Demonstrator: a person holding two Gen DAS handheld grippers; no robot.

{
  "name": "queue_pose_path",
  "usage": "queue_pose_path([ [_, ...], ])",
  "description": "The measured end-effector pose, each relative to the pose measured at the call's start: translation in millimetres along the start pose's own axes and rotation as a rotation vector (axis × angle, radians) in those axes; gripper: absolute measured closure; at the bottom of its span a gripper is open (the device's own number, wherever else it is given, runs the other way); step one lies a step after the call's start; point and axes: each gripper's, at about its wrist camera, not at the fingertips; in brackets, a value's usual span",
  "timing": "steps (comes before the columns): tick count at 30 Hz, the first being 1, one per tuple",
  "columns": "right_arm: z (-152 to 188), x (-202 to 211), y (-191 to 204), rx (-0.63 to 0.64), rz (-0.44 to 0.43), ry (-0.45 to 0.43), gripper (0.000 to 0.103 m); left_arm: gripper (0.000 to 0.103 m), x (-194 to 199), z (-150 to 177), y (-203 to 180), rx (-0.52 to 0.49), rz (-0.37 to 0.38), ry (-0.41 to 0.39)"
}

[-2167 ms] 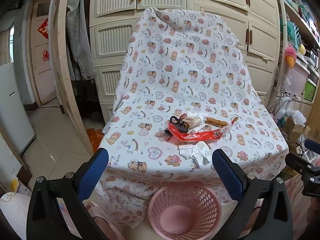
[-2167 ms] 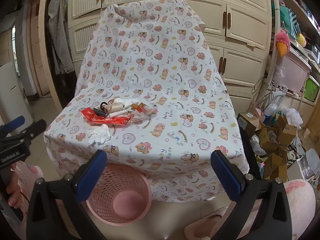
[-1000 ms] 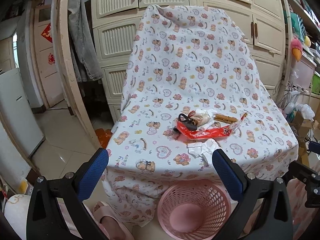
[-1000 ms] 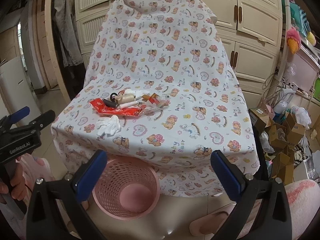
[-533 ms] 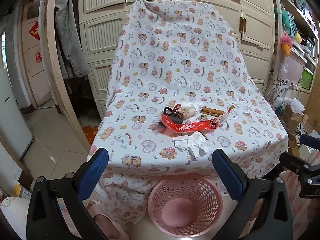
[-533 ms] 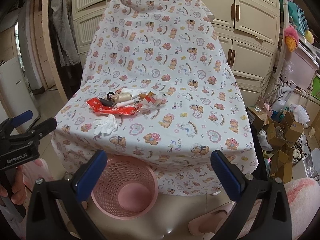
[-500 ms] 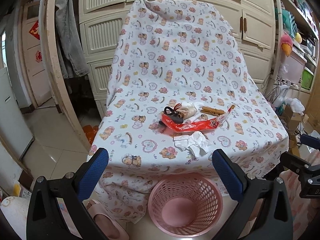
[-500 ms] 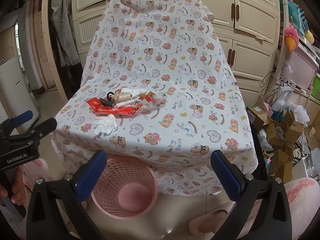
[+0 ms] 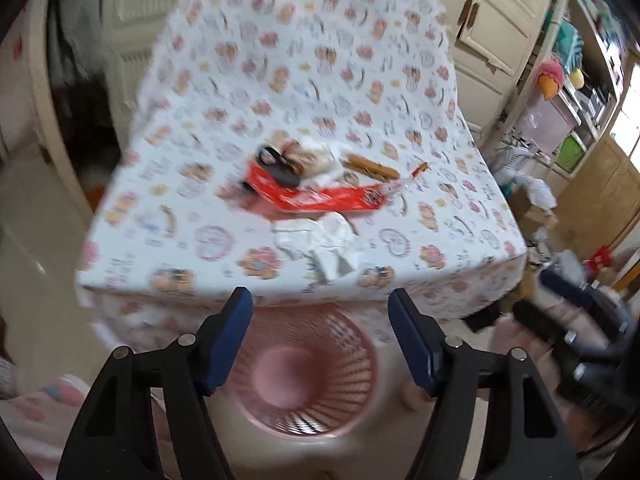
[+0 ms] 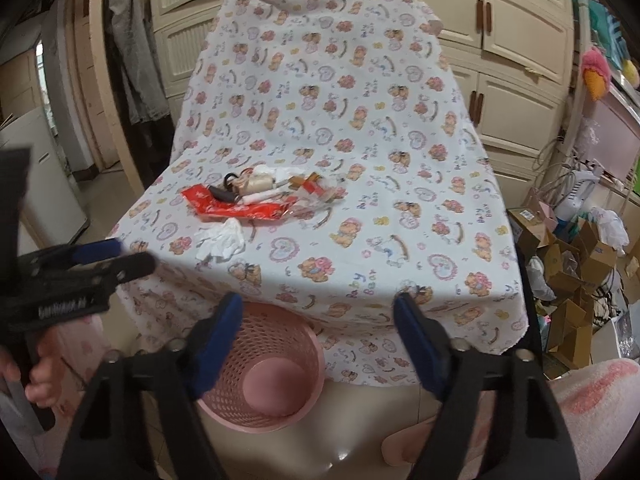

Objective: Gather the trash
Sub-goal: 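Grasp the white tissue with the left tool while the right tool grasps the red wrapper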

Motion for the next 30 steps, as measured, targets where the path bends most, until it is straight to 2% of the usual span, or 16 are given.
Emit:
queue_pose_path([
  [3, -0.5, -6.4, 1.4, -0.005, -0.009, 0.01, 0.044, 0.044, -20.5, -13.5, -0.5, 0.025, 0.048, 0.07],
  [5, -1.8, -8.9, 0.5, -0.015, -0.01, 0.012, 0.049, 0.055, -32.8, -21.0, 2.8, 0.033, 0.036, 0.092],
  [7, -2.6, -10.6, -1.4, -0.026, -0.011, 0.014, 0.053, 0.071, -45.6, -23.6, 9.3, 0.055, 0.031, 0.109],
  [12, 0.8, -15.2, -3.3, -0.031, -0.007, 0.034, 0.056, 0.076, -69.7, -13.8, 21.8, 0.138, 0.048, 0.138],
  [14, 1.3, -18.3, -1.5, -0.02, -0.006, 0.038, 0.056, 0.076, -69.6, -14.4, 18.6, 0.121, 0.029, 0.114],
  [15, 1.5, -20.4, -0.2, -0.013, -0.005, 0.04, 0.056, 0.079, -70.8, -14.9, 16.6, 0.107, 0.019, 0.112],
  [16, 1.6, -22.3, 0.4, -0.01, -0.004, 0.043, 0.056, 0.094, -72.2, -14.7, 15.4, 0.097, 0.017, 0.115],
  [17, 1.8, -24.2, 0.6, -0.011, -0.004, 0.046, 0.056, 0.101, -74.1, -14.7, 14.5, 0.09, 0.014, 0.119],
  [21, 0.6, -30.9, -1.2, -0.038, -0.021, 0.063, 0.063, 0.103, -65.5, -17.6, 14.5, 0.062, -0.025, 0.08],
  [24, -2.7, -33.2, -3.7, -0.064, -0.03, 0.062, 0.063, 0.103, -45.1, -26.1, 18.0, 0.051, -0.036, 0.019],
  [26, -8.3, -38.8, -4.0, -0.077, -0.038, 0.074, 0.063, 0.103, -36.1, -30.0, 19.6, 0.025, -0.068, -0.004],
  [29, -24.7, -52.8, -3.6, -0.119, -0.077, 0.091, 0.062, 0.103, -32.6, -30.4, 28.0, 0.035, -0.077, 0.01],
  [30, -32.1, -61.0, -1.8, -0.128, -0.078, 0.095, 0.057, 0.103, -32.8, -29.2, 30.3, 0.048, -0.069, 0.021],
])
Point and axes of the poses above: each gripper's, at about its wrist camera, not at the fingertips, and x roughly against the way its jaws point, y to its left, z to its underside, and after that the axes turned 12 degrees about -y, right-handed
